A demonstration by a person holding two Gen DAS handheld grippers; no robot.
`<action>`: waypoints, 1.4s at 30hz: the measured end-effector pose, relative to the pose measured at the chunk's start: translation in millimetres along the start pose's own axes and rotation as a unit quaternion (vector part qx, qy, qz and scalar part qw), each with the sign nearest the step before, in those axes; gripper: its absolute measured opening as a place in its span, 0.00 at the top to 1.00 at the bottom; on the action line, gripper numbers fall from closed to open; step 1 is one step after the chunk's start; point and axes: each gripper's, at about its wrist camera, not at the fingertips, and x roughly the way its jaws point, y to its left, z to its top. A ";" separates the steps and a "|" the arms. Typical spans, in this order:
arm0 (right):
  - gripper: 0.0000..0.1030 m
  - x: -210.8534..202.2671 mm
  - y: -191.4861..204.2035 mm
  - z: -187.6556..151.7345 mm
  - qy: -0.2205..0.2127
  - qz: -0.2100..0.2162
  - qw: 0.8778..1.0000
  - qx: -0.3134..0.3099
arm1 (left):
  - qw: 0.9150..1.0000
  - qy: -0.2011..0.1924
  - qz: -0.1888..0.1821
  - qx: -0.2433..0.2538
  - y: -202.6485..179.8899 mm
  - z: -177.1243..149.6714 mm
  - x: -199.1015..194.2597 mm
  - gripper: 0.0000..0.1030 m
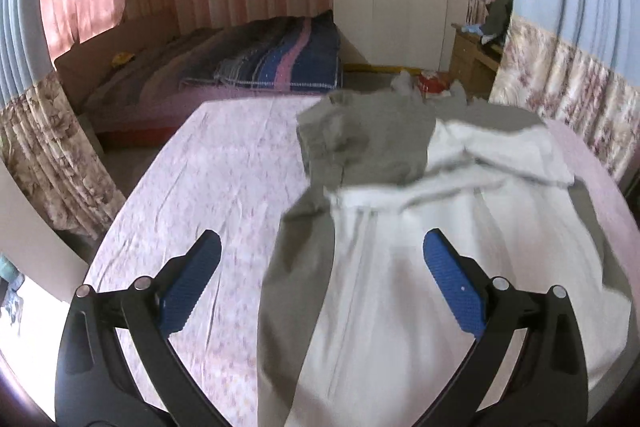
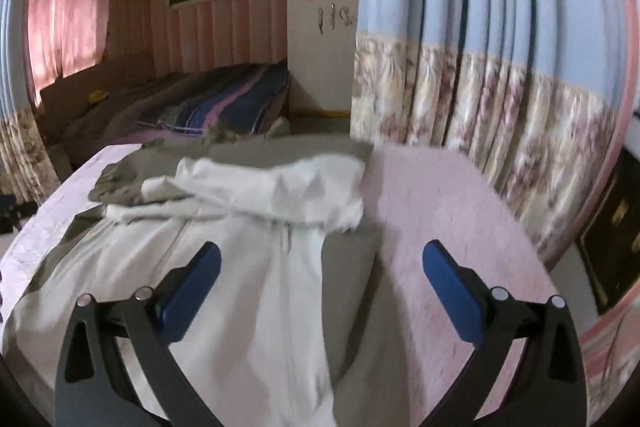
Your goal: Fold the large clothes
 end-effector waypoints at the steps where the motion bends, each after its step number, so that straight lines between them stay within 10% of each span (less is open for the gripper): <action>1: 0.02 -4.6 -1.5 -6.5 -0.002 -0.004 1.000 0.003 | 1.000 0.009 -0.007 0.005 -0.8 -8.6 -0.8 0.03; 14: 0.02 -61.6 -13.9 -78.4 -0.004 -0.022 0.999 0.031 | 0.999 0.028 0.002 -0.019 0.9 -91.8 -36.7 0.03; 42: 0.08 -90.6 -46.6 -102.6 0.009 -0.058 0.997 0.048 | 0.999 0.025 -0.024 -0.029 23.0 -127.3 -50.5 0.03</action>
